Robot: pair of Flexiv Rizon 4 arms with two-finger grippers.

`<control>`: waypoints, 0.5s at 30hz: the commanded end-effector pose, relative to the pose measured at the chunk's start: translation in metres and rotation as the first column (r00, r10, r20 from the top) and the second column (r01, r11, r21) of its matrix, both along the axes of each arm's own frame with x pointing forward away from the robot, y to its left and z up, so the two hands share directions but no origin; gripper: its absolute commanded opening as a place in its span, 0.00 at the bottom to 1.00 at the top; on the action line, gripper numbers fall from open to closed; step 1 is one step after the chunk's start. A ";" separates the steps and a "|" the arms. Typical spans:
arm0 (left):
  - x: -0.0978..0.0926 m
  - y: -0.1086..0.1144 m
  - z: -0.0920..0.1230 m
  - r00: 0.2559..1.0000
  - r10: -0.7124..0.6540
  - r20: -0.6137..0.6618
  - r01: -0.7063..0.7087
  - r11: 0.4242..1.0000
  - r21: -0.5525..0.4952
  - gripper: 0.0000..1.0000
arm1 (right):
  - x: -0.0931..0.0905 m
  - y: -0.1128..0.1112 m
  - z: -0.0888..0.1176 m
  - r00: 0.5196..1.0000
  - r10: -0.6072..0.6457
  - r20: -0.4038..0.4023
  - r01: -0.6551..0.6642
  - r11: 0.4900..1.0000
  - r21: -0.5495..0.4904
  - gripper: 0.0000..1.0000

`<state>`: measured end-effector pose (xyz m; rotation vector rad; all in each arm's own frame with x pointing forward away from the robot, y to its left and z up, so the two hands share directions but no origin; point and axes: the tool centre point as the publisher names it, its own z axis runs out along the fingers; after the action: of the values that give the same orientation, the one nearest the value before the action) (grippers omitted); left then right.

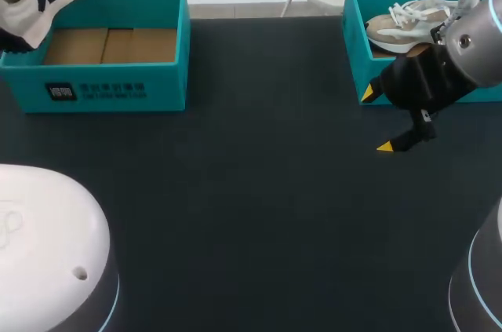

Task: Take the shoe out of the shoebox, open the shoe tongue, remove and reinsert the insole, then place the shoe into the shoebox

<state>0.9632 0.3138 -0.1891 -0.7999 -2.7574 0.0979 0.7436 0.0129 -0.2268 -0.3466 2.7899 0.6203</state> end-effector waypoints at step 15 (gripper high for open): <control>0.011 0.010 0.011 0.484 -0.871 -0.081 0.868 0.468 0.165 0.00 | 0.000 0.001 -0.001 1.000 -0.002 0.002 0.002 1.000 -0.003 1.00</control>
<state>0.9815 0.3261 -0.1797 -1.4338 -2.4238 -0.1157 0.7435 0.0129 -0.2268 -0.3466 2.7899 0.6203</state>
